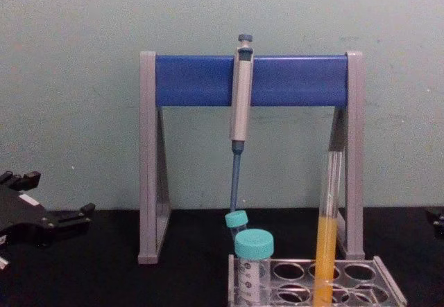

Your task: Pick up the test tube from the test tube rack, shake it, then place it back into the test tube rack.

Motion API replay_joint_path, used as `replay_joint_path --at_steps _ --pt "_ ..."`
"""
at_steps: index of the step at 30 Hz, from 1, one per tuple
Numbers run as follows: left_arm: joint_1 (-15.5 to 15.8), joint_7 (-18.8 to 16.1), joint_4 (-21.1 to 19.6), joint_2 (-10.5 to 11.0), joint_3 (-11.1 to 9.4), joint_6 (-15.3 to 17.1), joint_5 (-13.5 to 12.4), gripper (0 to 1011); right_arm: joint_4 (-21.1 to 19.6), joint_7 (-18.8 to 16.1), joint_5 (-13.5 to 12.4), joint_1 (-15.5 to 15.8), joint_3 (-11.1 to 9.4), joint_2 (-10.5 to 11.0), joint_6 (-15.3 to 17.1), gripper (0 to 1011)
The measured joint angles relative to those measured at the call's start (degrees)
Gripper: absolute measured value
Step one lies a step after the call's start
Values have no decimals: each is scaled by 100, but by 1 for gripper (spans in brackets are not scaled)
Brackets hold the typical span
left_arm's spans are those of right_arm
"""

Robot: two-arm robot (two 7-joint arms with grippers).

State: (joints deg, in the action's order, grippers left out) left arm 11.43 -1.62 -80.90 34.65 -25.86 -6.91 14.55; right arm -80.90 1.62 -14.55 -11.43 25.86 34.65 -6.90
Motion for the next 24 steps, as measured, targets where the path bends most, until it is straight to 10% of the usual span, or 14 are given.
replay_joint_path --at_steps 24 --pt "0 0 0 0 0 0 0 1001 -1001 -741 -710 662 -469 55 530 1000"
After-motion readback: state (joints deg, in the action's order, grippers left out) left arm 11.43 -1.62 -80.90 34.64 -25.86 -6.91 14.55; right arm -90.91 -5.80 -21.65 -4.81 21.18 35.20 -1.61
